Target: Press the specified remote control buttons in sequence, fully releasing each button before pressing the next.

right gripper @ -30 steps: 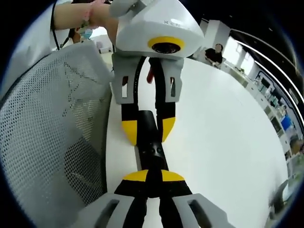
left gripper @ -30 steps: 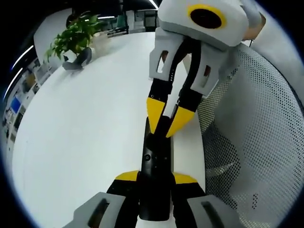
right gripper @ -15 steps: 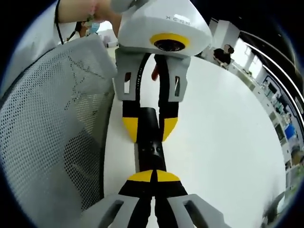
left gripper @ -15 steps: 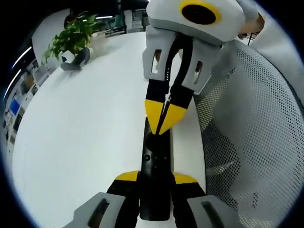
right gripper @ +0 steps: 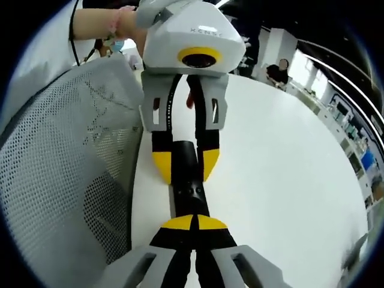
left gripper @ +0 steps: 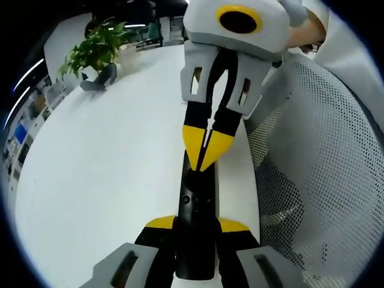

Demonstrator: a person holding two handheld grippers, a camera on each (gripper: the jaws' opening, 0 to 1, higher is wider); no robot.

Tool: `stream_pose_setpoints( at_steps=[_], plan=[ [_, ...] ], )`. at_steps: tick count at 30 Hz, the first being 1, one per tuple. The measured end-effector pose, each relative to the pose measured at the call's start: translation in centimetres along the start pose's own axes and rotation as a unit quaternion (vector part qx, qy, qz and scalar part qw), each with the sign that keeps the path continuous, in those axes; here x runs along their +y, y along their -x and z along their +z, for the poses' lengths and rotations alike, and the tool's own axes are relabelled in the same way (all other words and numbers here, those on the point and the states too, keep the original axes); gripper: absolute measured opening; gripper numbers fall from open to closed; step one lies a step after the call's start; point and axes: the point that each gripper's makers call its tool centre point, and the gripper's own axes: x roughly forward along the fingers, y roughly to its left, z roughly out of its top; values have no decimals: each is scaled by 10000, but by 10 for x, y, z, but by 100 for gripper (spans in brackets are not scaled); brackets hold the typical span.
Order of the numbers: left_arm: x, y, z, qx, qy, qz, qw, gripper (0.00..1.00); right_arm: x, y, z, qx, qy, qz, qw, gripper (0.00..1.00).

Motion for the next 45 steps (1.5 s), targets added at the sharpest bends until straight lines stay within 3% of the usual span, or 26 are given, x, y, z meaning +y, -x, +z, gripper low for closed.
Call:
stream_pose_setpoints(
  at_steps=[5, 13, 14, 19, 23, 30, 33, 38, 43, 45],
  plan=[
    [1, 0, 0, -56, 49, 6, 10000, 24, 1, -7, 7, 4, 284, 115, 9995, 0],
    [1, -1, 0, -44, 17, -4, 10000, 24, 1, -10, 7, 707, 721, 318, 9944, 0],
    [1, -1, 1, -54, 25, -3, 10000, 24, 1, -11, 8, 712, 692, 318, 9945, 0],
    [1, -1, 1, -86, 24, -2, 10000, 24, -3, -10, 8, 429, -418, 303, 9977, 0],
    [1, -1, 1, -94, 30, -9, 10000, 24, -3, -8, 10, 111, -855, 238, 9960, 0],
    [1, 0, 1, -231, 96, 6, 9997, 24, 2, -13, 20, 80, -531, 243, 9983, 0],
    [0, 0, 1, -246, 88, 4, 9997, 24, 4, -14, 17, 404, 0, 188, 9990, 0],
    [-1, 1, -1, -343, 31, 5, 9994, 24, 5, -17, 17, 579, 271, 7, 9980, 0],
    [0, 1, -1, -634, 19, -13, 9980, 24, 3, -16, 16, 525, 40, -188, 9984, 0],
    [0, 1, 0, -666, 23, -12, 9978, 24, 3, -16, 16, 433, -414, -212, 9980, 0]
  ],
)
